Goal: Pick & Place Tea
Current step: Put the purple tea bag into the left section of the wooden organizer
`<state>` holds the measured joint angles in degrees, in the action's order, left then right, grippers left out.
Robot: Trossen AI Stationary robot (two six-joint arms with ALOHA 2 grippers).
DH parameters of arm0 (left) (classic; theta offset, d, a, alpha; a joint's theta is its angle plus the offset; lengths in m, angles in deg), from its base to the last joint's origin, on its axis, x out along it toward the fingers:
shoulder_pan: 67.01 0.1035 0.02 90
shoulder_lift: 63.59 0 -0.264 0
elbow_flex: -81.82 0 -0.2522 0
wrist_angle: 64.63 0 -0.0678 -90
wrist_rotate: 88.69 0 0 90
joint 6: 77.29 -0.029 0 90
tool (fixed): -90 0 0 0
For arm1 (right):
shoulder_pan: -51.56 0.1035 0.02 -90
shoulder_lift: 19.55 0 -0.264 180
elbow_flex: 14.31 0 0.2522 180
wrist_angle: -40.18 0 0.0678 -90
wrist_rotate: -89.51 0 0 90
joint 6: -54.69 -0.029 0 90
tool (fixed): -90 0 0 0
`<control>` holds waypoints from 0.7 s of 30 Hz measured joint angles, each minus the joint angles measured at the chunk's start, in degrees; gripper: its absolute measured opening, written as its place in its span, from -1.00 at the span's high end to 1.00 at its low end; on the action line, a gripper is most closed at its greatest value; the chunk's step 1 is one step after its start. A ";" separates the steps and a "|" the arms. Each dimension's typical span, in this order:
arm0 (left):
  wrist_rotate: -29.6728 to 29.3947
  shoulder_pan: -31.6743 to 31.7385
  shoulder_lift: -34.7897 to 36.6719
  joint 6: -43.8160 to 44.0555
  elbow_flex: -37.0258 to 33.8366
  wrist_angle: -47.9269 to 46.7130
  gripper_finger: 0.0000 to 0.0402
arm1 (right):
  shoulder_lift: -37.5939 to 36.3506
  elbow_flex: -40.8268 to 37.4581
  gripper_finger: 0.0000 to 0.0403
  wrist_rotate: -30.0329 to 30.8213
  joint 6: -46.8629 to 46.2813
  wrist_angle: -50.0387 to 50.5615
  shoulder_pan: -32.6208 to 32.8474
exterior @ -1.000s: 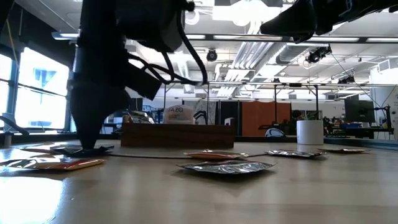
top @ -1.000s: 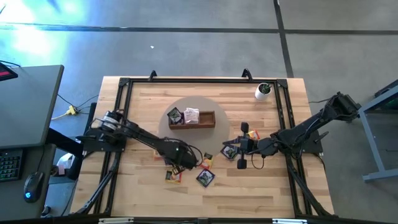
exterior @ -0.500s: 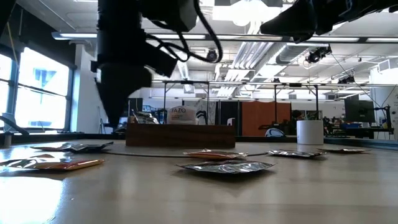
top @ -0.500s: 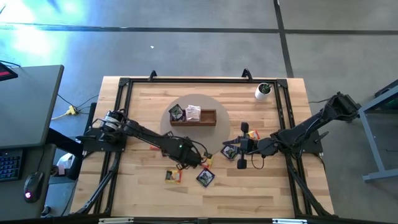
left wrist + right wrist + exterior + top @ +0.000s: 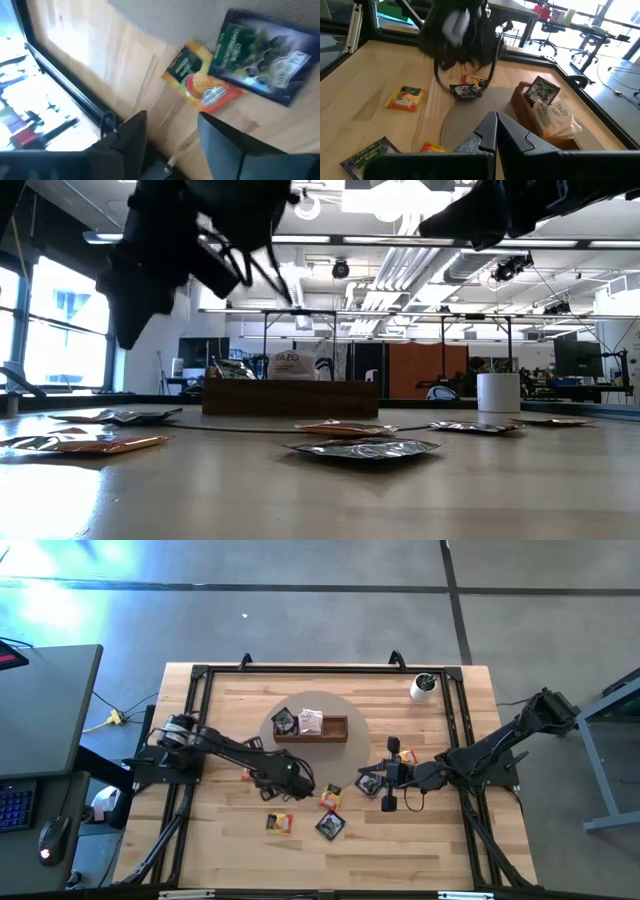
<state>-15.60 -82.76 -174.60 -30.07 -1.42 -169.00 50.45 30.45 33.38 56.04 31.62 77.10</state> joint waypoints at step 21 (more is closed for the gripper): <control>-0.08 0.06 23.47 4.48 -38.77 54.34 0.00 | 0.00 0.00 0.99 0.20 -1.31 1.92 0.00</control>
<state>-15.68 -82.69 -151.13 -25.58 -40.19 -114.66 50.45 30.45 33.57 54.72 33.54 77.10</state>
